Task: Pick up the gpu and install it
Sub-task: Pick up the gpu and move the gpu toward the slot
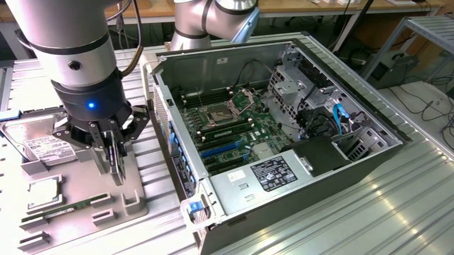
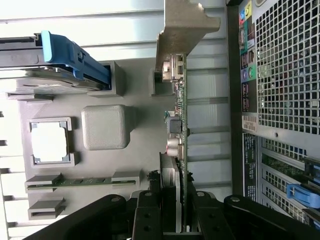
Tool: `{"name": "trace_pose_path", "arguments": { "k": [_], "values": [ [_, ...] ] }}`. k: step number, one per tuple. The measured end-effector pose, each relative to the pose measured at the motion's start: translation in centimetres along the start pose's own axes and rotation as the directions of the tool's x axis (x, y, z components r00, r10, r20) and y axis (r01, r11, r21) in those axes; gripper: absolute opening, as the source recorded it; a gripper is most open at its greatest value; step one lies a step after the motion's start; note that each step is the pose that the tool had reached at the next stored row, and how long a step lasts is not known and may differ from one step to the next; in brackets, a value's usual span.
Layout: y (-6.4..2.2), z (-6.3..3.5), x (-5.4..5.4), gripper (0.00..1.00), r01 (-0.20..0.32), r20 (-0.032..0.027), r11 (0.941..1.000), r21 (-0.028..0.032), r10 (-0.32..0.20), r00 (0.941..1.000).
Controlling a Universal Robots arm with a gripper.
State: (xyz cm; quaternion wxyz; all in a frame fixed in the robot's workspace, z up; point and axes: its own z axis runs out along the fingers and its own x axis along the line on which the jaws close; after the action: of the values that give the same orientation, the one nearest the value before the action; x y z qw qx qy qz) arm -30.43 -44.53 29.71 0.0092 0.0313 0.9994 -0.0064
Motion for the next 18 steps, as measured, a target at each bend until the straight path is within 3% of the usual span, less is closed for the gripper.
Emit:
{"name": "trace_pose_path", "arguments": {
  "k": [18],
  "values": [
    [-0.02, -2.04, 0.0, 0.28, 0.0, 0.0, 1.0, -0.0001, 0.0, 1.0]
  ]
}}
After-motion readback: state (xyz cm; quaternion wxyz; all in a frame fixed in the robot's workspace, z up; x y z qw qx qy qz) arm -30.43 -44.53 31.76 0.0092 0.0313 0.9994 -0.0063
